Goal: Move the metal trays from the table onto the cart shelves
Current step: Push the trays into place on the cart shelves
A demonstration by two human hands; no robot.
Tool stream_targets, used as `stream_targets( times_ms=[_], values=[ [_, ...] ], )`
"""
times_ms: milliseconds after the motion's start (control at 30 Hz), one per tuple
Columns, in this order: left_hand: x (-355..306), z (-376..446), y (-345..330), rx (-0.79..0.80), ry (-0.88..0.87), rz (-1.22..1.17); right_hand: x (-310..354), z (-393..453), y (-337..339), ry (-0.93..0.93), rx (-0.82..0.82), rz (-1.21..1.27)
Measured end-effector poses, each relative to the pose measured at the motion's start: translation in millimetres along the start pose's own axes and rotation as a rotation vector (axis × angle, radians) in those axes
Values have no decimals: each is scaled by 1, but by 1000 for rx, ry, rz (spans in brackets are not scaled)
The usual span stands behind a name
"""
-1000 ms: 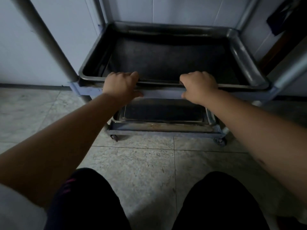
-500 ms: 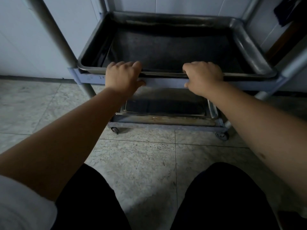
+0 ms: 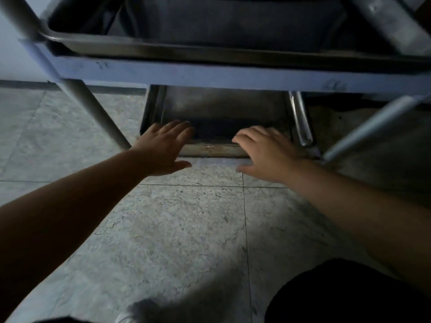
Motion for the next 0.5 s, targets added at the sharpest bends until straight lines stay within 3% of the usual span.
stream_targets(
  times_ms=[100,200,300,400,500],
  values=[
    [22,43,-52,104,117,-115,-37,40,-69,-212,178,42],
    [15,79,-102,180,118,-170,-70,62,-125,-354,313,-13],
    [6,89,-129,112,50,-117,-76,79,-160,-367,411,-50],
    [15,87,-123,-6,40,-123,-76,89,-166,-391,357,-24],
    [16,87,-118,20,38,-126,-74,88,-159,-414,283,-46]
  ],
)
Point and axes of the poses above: each hand's wrist, its own z-axis towards the middle knuckle, its own y-axis out of the back of the hand, x = y × z, the point moved 9 cm from there along z, towards the middle knuckle, and after that the axes turned 7 degrees about x, right-handed, at the moved point
